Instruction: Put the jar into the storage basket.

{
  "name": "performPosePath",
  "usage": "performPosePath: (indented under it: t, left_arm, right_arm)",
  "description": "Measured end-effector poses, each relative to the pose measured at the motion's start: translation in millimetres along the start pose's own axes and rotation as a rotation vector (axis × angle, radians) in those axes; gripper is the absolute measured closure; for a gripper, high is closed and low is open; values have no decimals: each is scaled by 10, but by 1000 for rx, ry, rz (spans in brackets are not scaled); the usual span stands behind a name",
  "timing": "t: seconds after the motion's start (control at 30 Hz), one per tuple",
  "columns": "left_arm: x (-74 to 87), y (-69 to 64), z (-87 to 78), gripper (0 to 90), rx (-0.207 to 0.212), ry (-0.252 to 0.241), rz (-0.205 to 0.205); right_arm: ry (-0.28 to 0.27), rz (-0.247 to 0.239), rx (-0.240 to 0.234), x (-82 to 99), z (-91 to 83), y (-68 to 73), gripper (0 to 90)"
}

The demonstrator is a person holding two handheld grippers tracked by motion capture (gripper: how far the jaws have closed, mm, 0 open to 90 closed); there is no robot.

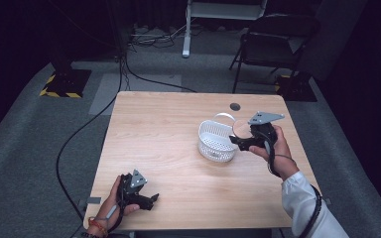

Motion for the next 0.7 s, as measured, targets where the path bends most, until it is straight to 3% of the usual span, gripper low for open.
performPosePath:
  t: [0.23, 0.7]
  left_arm:
    - [0, 0, 0, 1, 0, 0, 0]
    - [0, 0, 0, 0, 0, 0, 1]
  right_arm:
    - [9, 8, 1, -94, 167, 20, 255]
    - [61, 26, -2, -74, 529, 60, 255]
Point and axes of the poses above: each handheld gripper's, and its own axes: z roughly forward along the jaws, x roughly out of its underside, y roughly to its left, the point moved 7 cm from there along z, roughly forward along the jaws, and after that the axes turned 9 degrees about y, right-handed, at the moved point
